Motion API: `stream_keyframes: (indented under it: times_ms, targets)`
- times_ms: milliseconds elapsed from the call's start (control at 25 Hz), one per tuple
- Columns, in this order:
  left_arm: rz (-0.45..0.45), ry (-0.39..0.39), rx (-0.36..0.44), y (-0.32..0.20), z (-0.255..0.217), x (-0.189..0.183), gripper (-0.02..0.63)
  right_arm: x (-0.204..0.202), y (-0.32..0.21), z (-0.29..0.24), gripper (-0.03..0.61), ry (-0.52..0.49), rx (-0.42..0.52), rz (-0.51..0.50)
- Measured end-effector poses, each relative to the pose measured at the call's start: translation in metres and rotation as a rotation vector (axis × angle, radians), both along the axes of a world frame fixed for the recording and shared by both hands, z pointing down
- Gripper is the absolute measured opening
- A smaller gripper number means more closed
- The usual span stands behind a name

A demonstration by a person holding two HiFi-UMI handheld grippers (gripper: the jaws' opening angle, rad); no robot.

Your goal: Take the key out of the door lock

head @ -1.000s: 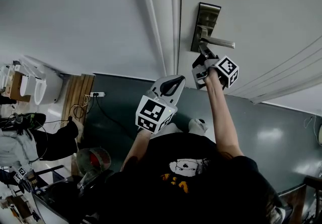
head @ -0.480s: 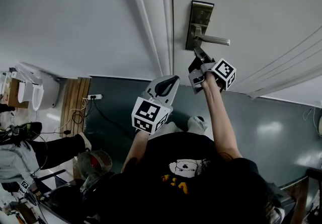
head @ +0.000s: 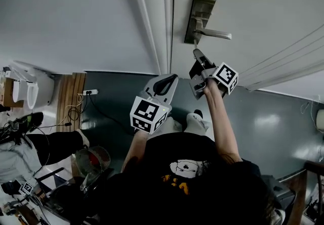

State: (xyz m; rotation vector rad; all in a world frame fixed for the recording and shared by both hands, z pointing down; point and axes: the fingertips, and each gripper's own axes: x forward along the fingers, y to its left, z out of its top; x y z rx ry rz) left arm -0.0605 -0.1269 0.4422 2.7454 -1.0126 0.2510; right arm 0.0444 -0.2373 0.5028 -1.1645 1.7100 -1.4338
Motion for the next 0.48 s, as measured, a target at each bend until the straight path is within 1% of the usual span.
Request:
stream_keyframes:
  times_ms: [120,320,480]
  targets:
    - [0.008,0.001,-0.017,0.007,0.004,-0.001,0.008,-0.002,0.017,0.000,0.021,0.006,-0.007,-0.009]
    - [0.004,0.007,-0.050,-0.002,0.016,0.002,0.008,-0.004,0.023,0.003,0.021,0.035,-0.006,-0.047]
    - [0.003,0.004,-0.073,0.002,0.023,0.004,0.008,-0.005,0.042,0.005,0.021,0.052,-0.009,-0.072]
